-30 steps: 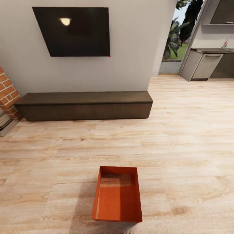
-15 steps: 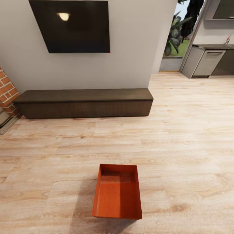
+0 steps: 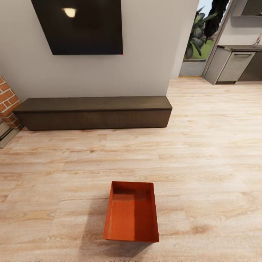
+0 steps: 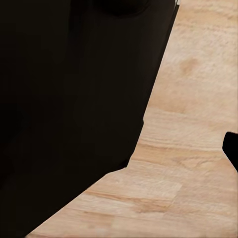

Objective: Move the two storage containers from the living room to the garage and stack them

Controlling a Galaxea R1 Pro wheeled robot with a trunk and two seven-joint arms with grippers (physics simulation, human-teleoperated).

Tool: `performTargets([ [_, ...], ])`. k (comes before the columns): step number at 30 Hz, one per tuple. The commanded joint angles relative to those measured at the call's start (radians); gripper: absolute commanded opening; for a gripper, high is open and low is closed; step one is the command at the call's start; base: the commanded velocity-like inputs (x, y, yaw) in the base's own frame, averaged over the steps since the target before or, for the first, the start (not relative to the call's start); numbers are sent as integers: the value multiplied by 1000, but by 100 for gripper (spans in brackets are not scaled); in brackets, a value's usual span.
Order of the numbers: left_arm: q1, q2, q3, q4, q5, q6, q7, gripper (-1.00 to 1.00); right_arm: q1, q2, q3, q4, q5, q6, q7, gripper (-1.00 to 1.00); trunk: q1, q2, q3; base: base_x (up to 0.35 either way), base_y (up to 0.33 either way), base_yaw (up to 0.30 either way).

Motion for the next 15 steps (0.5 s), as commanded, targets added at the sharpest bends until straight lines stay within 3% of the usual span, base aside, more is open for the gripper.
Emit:
performTargets([
  [1, 0, 0, -1, -2, 7, 6, 0, 100, -1, 0, 7, 3, -10, -6, 5, 100, 0, 0, -2, 0, 0, 0],
  [15, 0, 0, -1, -2, 7, 6, 0, 100, -1, -1, 5, 3, -10, -6, 4, 100, 0, 0, -25, 0, 0, 0],
])
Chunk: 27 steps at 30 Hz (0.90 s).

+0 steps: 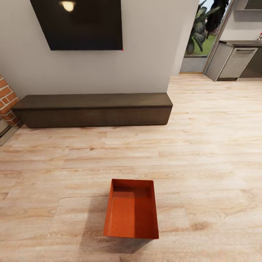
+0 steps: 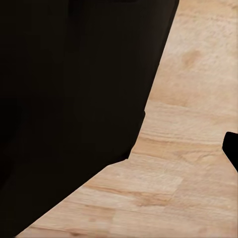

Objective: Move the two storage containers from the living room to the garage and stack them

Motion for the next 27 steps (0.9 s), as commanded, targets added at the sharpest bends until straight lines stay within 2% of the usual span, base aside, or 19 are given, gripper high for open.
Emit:
performTargets([
  [1, 0, 0, -1, -2, 7, 6, 0, 100, -1, 0, 7, 3, -10, -6, 5, 100, 0, 0, -2, 0, 0, 0],
  [9, 0, 0, -1, -2, 7, 4, 0, 100, -1, 1, 8, 3, -10, -5, 5, 100, 0, 0, -12, 0, 0, 0],
  [27, 0, 0, -1, -2, 6, 4, 0, 100, -1, 8, 20, 3, 5, -6, 12, 100, 0, 0, -13, 0, 0, 0],
])
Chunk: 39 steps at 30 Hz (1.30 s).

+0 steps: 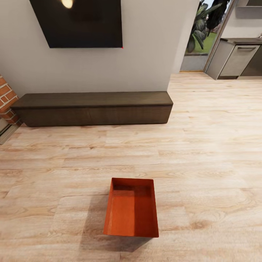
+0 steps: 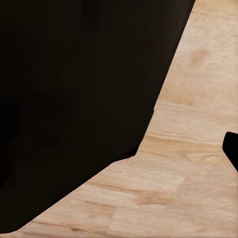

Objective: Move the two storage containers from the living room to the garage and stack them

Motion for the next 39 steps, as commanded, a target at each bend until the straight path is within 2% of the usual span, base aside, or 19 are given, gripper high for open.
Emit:
performTargets([
  [1, 0, 0, -1, -2, 7, 5, 0, 100, -1, 0, 7, 3, -10, -5, 5, 100, 0, 0, -1, 0, 0, 0],
  [3, 0, 2, 1, -18, 2, 3, 1, 100, -1, -11, 8, 0, -10, -3, -18, 100, 0, 0, -1, 0, 0, 0],
  [8, 0, 50, 8, -144, 8, 4, 9, 100, -5, -17, -10, -37, -33, 14, -130, 100, 0, 0, -1, 0, 0, 0],
  [12, -10, 103, 11, -261, 12, 33, 110, 100, -82, -38, -24, -107, -78, 44, -279, 100, 0, 0, -1, 0, 0, 0],
  [14, -26, 109, 11, -268, 12, 50, 138, 100, -110, -46, -27, -128, -82, 44, -299, 100, 0, 0, -1, 0, 0, 0],
  [16, -103, 135, 11, -275, 13, 102, 178, 100, -220, -67, -57, -152, -91, 44, -322, 100, 0, 0, -1, 0, 0, 0],
  [17, -124, 141, 11, -275, 13, 112, 182, 100, -245, -69, -67, -154, -94, 44, -324, 100, 0, 0, -1, 0, 0, 0],
  [21, -338, 158, 11, -238, 14, 175, 195, 100, -436, -68, -132, -160, -116, 46, -332, 100, 0, 0, -1, 0, 0, 0],
  [22, -402, 151, 11, -219, 13, 182, 196, 100, -475, -65, -138, -161, -118, 46, -333, 100, 0, 0, -1, 0, 0, 0],
  [24, -536, 105, 9, -176, 9, 190, 198, 100, -531, -35, -144, -161, -119, 43, -332, 100, 0, 0, -1, 0, 0, 0],
  [25, -566, 89, 8, -165, 8, 191, 198, 100, -539, -21, -144, -161, -119, 42, -332, 100, 0, 0, -1, 0, 0, 0],
  [28, -689, -52, -2, -126, -24, 194, 199, 100, -564, 77, -145, -162, -116, 14, -324, 100, 0, 0, -1, 0, 0, 0],
  [29, -699, -75, -4, -124, -38, 192, 199, 100, -566, 92, -145, -162, -115, 7, -324, 100, 0, 0, -1, 0, 0, 0],
  [30, -714, -115, -7, -121, -75, 188, 200, 100, -569, 114, -145, -163, -114, -5, -322, 100, 0, 0, -1, 0, 0, 0],
  [31, -719, -131, -7, -119, -96, 186, 200, 100, -570, 123, -144, -163, -112, -10, -321, 100, 0, 0, -1, 0, 0, 0],
  [33, -731, -176, -8, -116, -198, 149, 201, 100, -572, 143, -139, -163, -106, -23, -319, 100, 0, 0, -1, 0, 0, 0],
  [34, -732, -182, -7, -116, -219, 135, 202, 100, -572, 145, -138, -163, -105, -26, -318, 100, 0, 0, -1, 0, 0, 0],
  [35, -736, -197, -5, -107, -279, 82, 212, 100, -572, 152, -135, -166, -103, -32, -317, 100, 0, 0, -1, 0, 0, 0],
  [39, -738, -210, -6, -77, -310, 45, 221, 100, -572, 157, -138, -168, -105, -34, -315, 100, 0, 0, -1, 0, 0, 0],
])
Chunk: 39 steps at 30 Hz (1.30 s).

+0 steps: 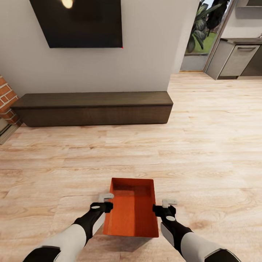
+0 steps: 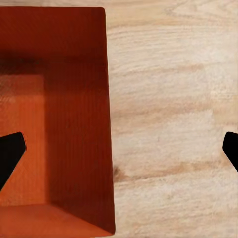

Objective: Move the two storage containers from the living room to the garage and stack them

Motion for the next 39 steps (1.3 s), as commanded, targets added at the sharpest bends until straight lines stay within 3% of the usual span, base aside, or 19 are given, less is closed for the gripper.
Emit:
performTargets([
  [1, 0, -2, -1, 4, -3, 3, 4, 100, -1, 1, 8, 2, -10, -4, -2, 100, 0, 0, -1, 0, 0, 0],
  [6, -1, -1, -1, 31, -8, -7, 7, 100, 1, 25, 6, 9, 19, -1, 17, 100, 0, 0, -1, 0, 0, 0],
  [16, -1, 0, -1, 40, -5, -9, 3, 100, 3, 35, 5, 75, 42, -6, 34, 100, 0, 0, -1, 0, 0, 0],
  [39, -1, -8, -1, 35, -8, -8, 7, 100, 3, 25, 1, 103, 47, -28, 39, 100, 0, 0, -1, 0, 0, 0],
])
